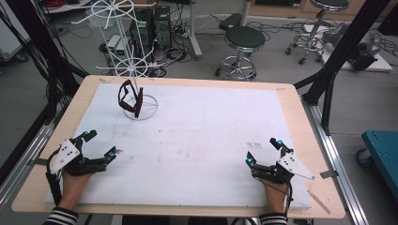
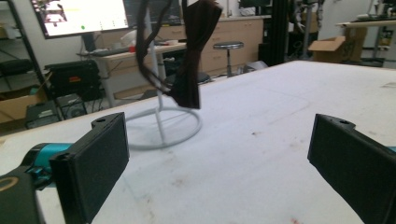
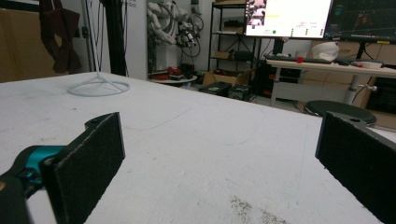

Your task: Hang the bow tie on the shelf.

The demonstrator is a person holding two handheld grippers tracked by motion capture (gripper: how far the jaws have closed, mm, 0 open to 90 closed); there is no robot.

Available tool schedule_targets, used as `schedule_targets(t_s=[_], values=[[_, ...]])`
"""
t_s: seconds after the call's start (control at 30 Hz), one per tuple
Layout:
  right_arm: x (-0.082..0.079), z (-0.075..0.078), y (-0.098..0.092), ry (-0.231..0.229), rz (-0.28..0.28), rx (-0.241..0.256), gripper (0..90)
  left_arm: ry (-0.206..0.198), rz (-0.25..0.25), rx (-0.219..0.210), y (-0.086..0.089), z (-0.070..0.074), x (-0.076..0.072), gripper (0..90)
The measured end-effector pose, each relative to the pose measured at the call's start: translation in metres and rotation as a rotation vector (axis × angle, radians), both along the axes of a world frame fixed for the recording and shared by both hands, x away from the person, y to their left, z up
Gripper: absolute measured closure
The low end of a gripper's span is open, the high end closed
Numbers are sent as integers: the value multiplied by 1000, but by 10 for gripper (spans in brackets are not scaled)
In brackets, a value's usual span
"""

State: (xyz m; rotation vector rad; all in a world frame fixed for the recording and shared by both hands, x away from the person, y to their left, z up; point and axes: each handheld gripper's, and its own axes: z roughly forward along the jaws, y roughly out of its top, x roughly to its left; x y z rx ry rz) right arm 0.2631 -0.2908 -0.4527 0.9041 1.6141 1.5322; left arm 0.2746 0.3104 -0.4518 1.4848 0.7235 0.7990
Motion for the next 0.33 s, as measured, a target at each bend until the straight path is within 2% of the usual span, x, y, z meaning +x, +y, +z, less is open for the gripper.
schedule_targets(t_s=[0.07,0.33], values=[[0,0,0,-1,2,1,6,-19,6,3,1,0,-1,58],[0,0,0,-2,3,-1,6,-5,14,-7,1,-1,1,58]])
